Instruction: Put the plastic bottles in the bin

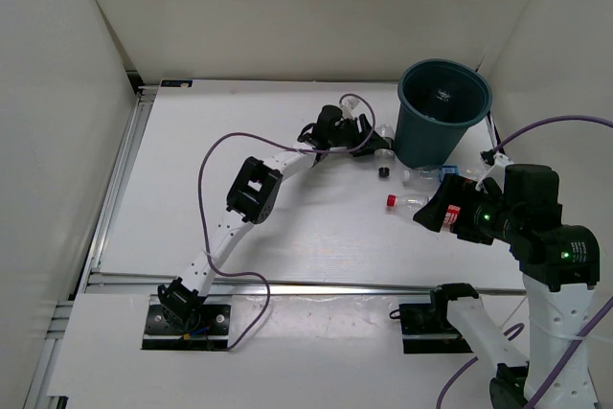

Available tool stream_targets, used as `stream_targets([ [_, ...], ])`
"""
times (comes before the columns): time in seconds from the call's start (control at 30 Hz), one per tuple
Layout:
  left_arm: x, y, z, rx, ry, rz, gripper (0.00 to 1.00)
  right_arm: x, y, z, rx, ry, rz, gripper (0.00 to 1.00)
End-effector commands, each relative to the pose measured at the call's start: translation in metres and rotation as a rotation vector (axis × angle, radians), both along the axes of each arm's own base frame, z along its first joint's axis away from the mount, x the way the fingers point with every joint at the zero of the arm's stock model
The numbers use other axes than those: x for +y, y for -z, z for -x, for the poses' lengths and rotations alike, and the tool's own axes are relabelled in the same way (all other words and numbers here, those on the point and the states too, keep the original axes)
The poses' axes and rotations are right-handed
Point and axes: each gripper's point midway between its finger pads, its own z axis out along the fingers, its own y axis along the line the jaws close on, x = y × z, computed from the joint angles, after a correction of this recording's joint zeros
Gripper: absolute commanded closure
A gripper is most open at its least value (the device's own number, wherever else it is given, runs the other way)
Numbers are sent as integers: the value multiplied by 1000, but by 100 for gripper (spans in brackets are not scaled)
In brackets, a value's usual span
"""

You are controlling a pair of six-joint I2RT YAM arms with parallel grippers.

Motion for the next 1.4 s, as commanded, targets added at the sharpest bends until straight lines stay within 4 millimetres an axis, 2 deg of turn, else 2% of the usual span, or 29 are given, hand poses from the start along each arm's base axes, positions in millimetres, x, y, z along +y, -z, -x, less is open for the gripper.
stream_targets([
  [0.0, 9, 9, 21, 30, 35, -82, 53, -3, 8, 16, 70, 1, 17, 0],
  [0.03, 17, 5, 15, 33, 20, -83, 54, -3, 8, 16, 70, 1, 17, 0],
  [0.07, 21, 9, 20, 39, 24, -100, 55, -3, 8, 16, 70, 1, 17, 0],
  [0.1, 30, -10, 11, 7, 9, -89, 57, -3, 8, 16, 70, 1, 17, 0],
  [0.13, 41, -13, 3, 0, -16, -96, 59, -3, 8, 16, 70, 1, 17, 0],
  [0.17, 41, -26, 0, -31, -25, -92, 59, -4, 8, 15, 69, 7, 24, 0],
  [0.2, 50, -45, -8, -57, -48, -87, 59, -4, 8, 15, 69, 7, 24, 0],
  [0.27, 61, -70, -26, -108, -97, -79, 59, -5, 7, 17, 60, 7, 23, 0],
  [0.37, 65, -118, -42, -185, -154, -43, 59, -5, 8, 16, 51, 7, 22, 0],
  [0.47, 67, -190, -56, -306, -227, 25, 59, -8, 8, 17, 42, 29, 31, 0],
  [0.5, 68, -202, -58, -326, -240, 38, 59, -11, 7, 18, 28, 40, 41, 0],
  [0.57, 73, -239, -62, -382, -291, 70, 59, -13, 7, 19, 18, 49, 49, 0],
  [0.63, 77, -270, -64, -437, -320, 100, 59, -13, 9, 20, 21, 56, 44, 0],
  [0.67, 79, -278, -67, -460, -341, 104, 59, -13, 9, 20, 21, 56, 44, 0],
  [0.8, 83, -341, -58, -576, -390, 204, 59, -14, 9, 20, 20, 62, 50, 0],
  [0.83, 85, -345, -60, -586, -407, 213, 59, -14, 9, 20, 20, 62, 50, 0],
  [0.9, 79, -374, -46, -634, -420, 269, 59, -14, 9, 20, 20, 62, 50, 0],
  [1.0, 77, -386, -41, -677, -425, 292, 59, -14, 9, 20, 20, 62, 50, 0],
  [1.07, 68, -401, -29, -712, -425, 325, 59, -14, 8, 21, 24, 69, 44, 0],
  [1.13, 58, -406, -20, -746, -430, 333, 59, -16, 5, 21, 14, 76, 51, 0],
  [1.17, 53, -404, -19, -768, -433, 335, 58, -16, 5, 21, 14, 76, 51, 0],
  [1.2, 45, -407, -10, -782, -419, 345, 55, -16, 5, 21, 14, 76, 51, 0],
  [1.23, 38, -398, -12, -785, -423, 341, 54, -16, 3, 19, 12, 76, 50, 0],
  [1.27, 37, -398, -12, -785, -423, 341, 54, -16, 3, 19, 12, 76, 50, 0],
  [1.33, 20, -392, -1, -789, -395, 350, 54, -15, 2, 15, 24, 76, 52, 0],
  [1.37, 22, -392, -3, -800, -412, 341, 54, -15, 3, 13, 38, 76, 55, 0],
])
